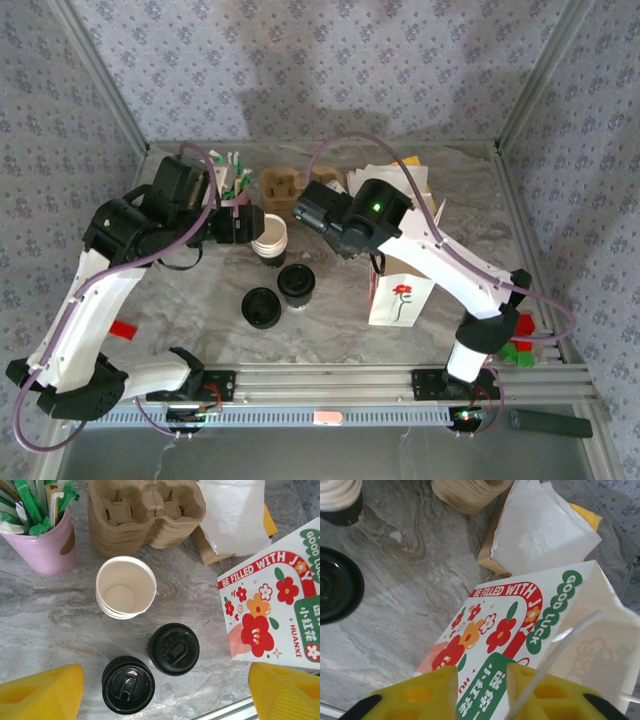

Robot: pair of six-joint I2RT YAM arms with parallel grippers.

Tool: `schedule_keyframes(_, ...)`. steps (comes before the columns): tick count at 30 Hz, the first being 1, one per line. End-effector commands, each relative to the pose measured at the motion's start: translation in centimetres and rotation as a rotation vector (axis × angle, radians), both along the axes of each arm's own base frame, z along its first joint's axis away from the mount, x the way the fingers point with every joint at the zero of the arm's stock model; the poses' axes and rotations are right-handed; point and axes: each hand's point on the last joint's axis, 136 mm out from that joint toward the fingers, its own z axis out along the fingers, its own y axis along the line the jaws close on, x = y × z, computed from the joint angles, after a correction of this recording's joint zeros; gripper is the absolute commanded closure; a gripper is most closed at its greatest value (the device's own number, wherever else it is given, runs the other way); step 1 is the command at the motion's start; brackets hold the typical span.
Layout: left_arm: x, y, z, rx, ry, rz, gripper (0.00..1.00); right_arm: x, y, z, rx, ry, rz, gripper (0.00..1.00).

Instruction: Pack the takeout coffee

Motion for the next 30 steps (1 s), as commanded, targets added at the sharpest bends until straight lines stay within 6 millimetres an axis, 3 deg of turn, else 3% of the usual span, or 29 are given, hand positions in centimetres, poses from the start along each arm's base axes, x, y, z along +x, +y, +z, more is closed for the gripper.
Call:
schedule_keyframes(1, 0.2, 0.7, 0.8, 0.015, -0.008, 0.022, 0.14, -1.6, -4.0, 2.6, -0.058, -0.001, -0.024, 0.56)
schedule_keyframes(6, 0.9, 0.2, 1.1, 0.013, -0.004, 0.021, 0.12, -1.4, -5.0, 6.9, 0.092, -0.096, -0.023, 0.39)
schedule_keyframes(16, 1.9, -0.7, 1.7, 0.014, 0.005, 0.019, 0.11, 0.4, -8.7, 12.4, 0.457, -0.262, -0.165, 0.31)
schedule_keyframes(20, 1.6, -0.6, 1.2, 0.015, 0.022, 0.018, 0.11, 2.5, -11.2, 11.5, 0.600, -0.206, -0.316, 0.34)
schedule_keyframes(30, 1.2, 0.5, 0.6, 0.014, 0.001, 0.065, 0.10, 7.5, -8.6, 4.7, 0.622, 0.090, -0.500, 0.45)
